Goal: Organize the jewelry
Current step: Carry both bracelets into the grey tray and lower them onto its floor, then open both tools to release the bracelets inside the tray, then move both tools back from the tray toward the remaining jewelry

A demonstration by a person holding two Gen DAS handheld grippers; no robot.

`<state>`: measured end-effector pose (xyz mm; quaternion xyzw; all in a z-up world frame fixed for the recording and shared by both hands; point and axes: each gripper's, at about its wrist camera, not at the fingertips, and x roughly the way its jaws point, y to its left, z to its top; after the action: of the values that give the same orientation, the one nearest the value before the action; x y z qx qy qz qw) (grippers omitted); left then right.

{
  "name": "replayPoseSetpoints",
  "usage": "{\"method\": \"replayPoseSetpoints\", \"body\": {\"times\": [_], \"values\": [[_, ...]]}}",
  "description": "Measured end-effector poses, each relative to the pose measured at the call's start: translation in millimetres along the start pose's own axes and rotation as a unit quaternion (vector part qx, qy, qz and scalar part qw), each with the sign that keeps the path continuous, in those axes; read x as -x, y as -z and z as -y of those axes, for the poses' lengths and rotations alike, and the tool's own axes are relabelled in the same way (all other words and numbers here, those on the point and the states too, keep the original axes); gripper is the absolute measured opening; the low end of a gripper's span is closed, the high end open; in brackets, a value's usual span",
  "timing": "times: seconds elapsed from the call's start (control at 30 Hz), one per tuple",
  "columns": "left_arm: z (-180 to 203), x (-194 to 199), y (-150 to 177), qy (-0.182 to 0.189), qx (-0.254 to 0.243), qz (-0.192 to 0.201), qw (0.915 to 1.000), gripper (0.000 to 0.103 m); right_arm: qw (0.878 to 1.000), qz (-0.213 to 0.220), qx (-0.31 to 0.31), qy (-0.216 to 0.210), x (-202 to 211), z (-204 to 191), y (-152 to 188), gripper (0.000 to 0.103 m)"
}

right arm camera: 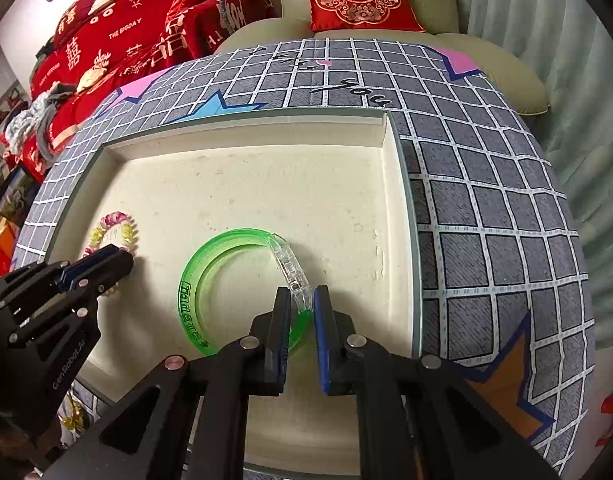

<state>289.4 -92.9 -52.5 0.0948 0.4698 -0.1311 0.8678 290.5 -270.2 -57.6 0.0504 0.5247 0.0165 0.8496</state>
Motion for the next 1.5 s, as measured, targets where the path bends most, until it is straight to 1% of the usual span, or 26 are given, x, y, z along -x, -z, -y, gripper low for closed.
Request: {"method": "replayPoseSetpoints", "body": {"times": [0.03,0.07,0.1,0.17,0.2,0.33,0.43,0.53,0.57,0.6,0.63,0.67,0.73,0.8,0.83,0.93,0.97,1.0,1.07,1.1,1.17,1.27,1.33,1.43,1.5], "values": [[-0.1,0.3,0.0,-0.004,0.002,-0.001,1.0,0.019,1.0,-0.001,-0.004,-0.006,0.1,0.0,-0.4,0.016],[-0.1,0.7,0.0,-0.006,0.003,-0.003,1.0,0.019,1.0,-0.001,-0.009,-0.012,0.7,1.6,-0.6,0.02],[0.0,1.2,0.1,-0.007,0.004,-0.004,1.0,0.019,1.0,0.002,-0.015,-0.018,2.9,3.5,-0.8,0.027],[-0.9,3.9,0.7,-0.009,0.008,0.0,0.9999,0.019,0.999,0.014,-0.021,-0.026,9.5,5.9,-1.7,0.037],[-1.9,4.4,0.6,-0.009,0.009,0.002,0.9999,0.019,0.999,0.02,-0.022,-0.028,12.8,6.6,-2.5,0.04],[-8.0,6.4,-1.4,-0.003,0.025,-0.001,0.9997,0.019,0.998,0.039,-0.039,-0.043,28.6,12.7,-5.3,0.042],[-11.4,7.7,-2.6,0.004,0.037,-0.002,0.9993,0.019,0.996,0.049,-0.055,-0.056,38.4,18.1,-6.5,0.046],[-12.8,11.8,-3.8,0.005,0.041,0.004,0.9991,0.019,0.994,0.056,-0.067,-0.066,47.3,22.7,-5.1,0.048],[-12.4,14.1,-4.1,0.004,0.041,0.008,0.9991,0.019,0.993,0.057,-0.07,-0.07,49.8,24.1,-4.5,0.051],[-12.3,15.7,-4.4,0.002,0.041,0.01,0.9991,0.037,0.993,0.059,-0.074,-0.075,52.1,25.3,-3.8,0.056],[-11.9,17.9,-4.7,0.0,0.041,0.011,0.9991,0.103,0.992,0.06,-0.077,-0.08,54.0,26.1,-3.0,0.059],[-12.1,21.3,-4.1,-0.014,0.046,0.024,0.9985,0.103,0.991,0.061,-0.079,-0.084,55.9,26.7,-1.5,0.062],[-12.3,27.7,-4.9,-0.027,0.042,0.045,0.9977,0.103,0.991,0.064,-0.081,-0.087,58.9,26.6,1.9,0.066],[-12.6,31.0,-8.3,-0.021,0.039,0.041,0.9982,0.103,0.99,0.066,-0.083,-0.092,61.7,26.6,4.2,0.077],[-12.5,33.5,-9.2,-0.023,0.039,0.042,0.9981,0.103,0.99,0.067,-0.084,-0.096,63.3,26.7,5.8,0.08],[-11.9,46.7,-7.7,-0.03,0.035,0.06,0.9971,0.103,0.988,0.075,-0.088,-0.107,71.2,28.0,11.4,0.081],[-12.4,53.0,-7.5,-0.03,0.034,0.068,0.9967,0.103,0.987,0.079,-0.088,-0.11,74.4,28.3,13.8,0.089],[-12.0,57.9,-4.8,-0.028,0.032,0.073,0.9964,0.103,0.986,0.088,-0.089,-0.114,78.8,28.9,16.8,0.092],[-13.3,67.8,1.1,-0.026,0.031,0.081,0.9959,0.103,0.983,0.105,-0.091,-0.121,88.1,29.7,23.9,0.094],[-13.0,73.1,8.9,-0.025,0.031,0.084,0.9957,0.103,0.982,0.111,-0.092,-0.124,92.4,30.2,27.1,0.103],[-15.9,83.7,19.1,-0.012,0.029,0.083,0.996,0.103,0.979,0.124,-0.094,-0.13,100.2,29.4,34.1,0.103],[-18.9,98.5,36.8,-0.006,0.032,0.087,0.9957,0.103,0.978,0.131,-0.094,-0.135,111.7,26.8,47.2,0.103],[-23.0,108.7,49.4,-0.004,0.037,0.087,0.9955,0.103,0.978,0.129,-0.092,-0.135,118.1,25.0,53.7,0.103],[-31.0,123.6,69.8,-0.005,0.051,0.085,0.995,0.103,0.982,0.113,-0.082,-0.124,126.5,21.4,63.5,0.103],[-37.1,131.6,85.2,-0.006,0.061,0.081,0.9948,0.103,0.983,0.104,-0.079,-0.13,131.7,21.1,72.7,0.103]]}}
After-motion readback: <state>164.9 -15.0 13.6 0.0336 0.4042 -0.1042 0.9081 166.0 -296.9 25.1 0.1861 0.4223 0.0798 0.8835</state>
